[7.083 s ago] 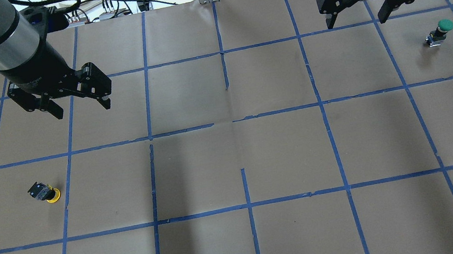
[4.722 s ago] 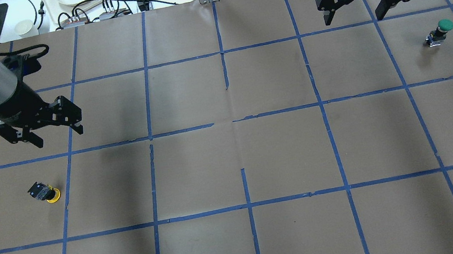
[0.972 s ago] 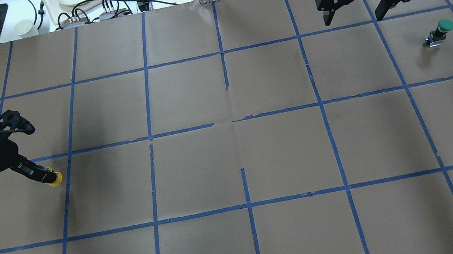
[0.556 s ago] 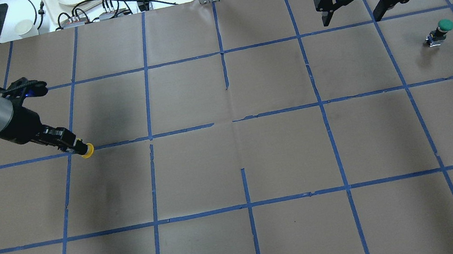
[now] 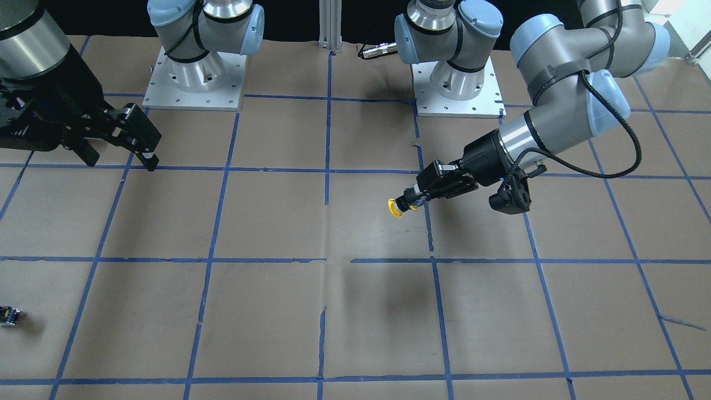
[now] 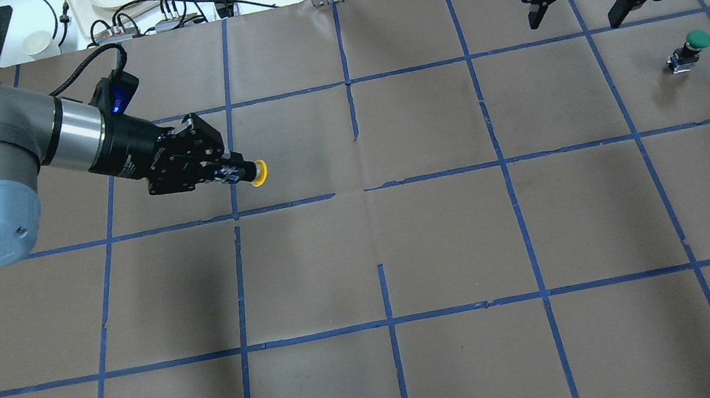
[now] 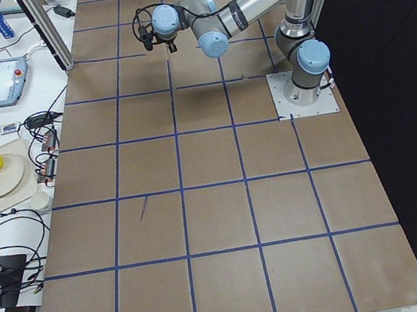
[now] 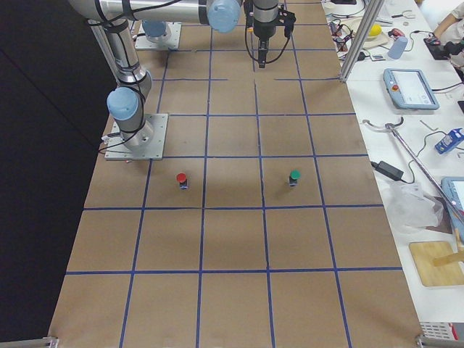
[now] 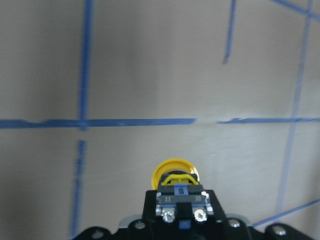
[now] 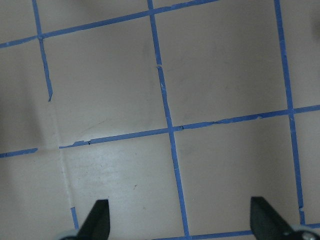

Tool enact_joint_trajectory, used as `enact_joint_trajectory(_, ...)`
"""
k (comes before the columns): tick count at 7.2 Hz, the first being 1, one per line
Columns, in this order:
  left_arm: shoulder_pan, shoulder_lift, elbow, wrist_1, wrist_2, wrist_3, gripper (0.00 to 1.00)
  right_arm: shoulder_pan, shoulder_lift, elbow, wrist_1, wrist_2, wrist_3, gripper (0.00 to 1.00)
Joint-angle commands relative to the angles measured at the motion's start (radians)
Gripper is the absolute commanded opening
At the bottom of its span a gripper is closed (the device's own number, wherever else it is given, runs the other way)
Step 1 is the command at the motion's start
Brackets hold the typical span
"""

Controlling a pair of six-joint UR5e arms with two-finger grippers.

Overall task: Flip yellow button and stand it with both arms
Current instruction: 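Lift the yellow button and carry it toward the table center, cap pointing outward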

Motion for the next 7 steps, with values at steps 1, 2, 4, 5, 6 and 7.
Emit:
enact_joint_trajectory(1,-0.078,0.016,-0.007,-0.001,-0.34,-0.259,0.0,-0.042,0.005,0.002,-0.004,0.005,0.001,1.0)
enact_joint_trajectory(2,-0.095,0.019,-0.013,-0.003,-0.528,-0.324,0.0,-0.102,0.007,0.002,-0.003,0.041,0.0,1.0)
enact_joint_trajectory(4,-0.155,0.007,-0.046,0.014,-0.672,-0.346,0.01,-0.158,0.027,0.002,-0.015,0.072,-0.006,1.0)
enact_joint_trajectory(5,-0.165,-0.012,-0.081,0.02,-0.812,-0.347,0.0,-0.174,0.034,0.001,-0.015,0.092,-0.006,1.0)
enact_joint_trajectory(6,-0.174,-0.019,-0.095,0.037,-0.83,-0.344,0.0,-0.219,0.034,0.002,-0.004,0.229,0.0,1.0)
enact_joint_trajectory(7,-0.188,-0.015,-0.1,0.038,-0.835,-0.361,0.0,-0.237,0.028,0.004,0.034,0.356,0.003,1.0)
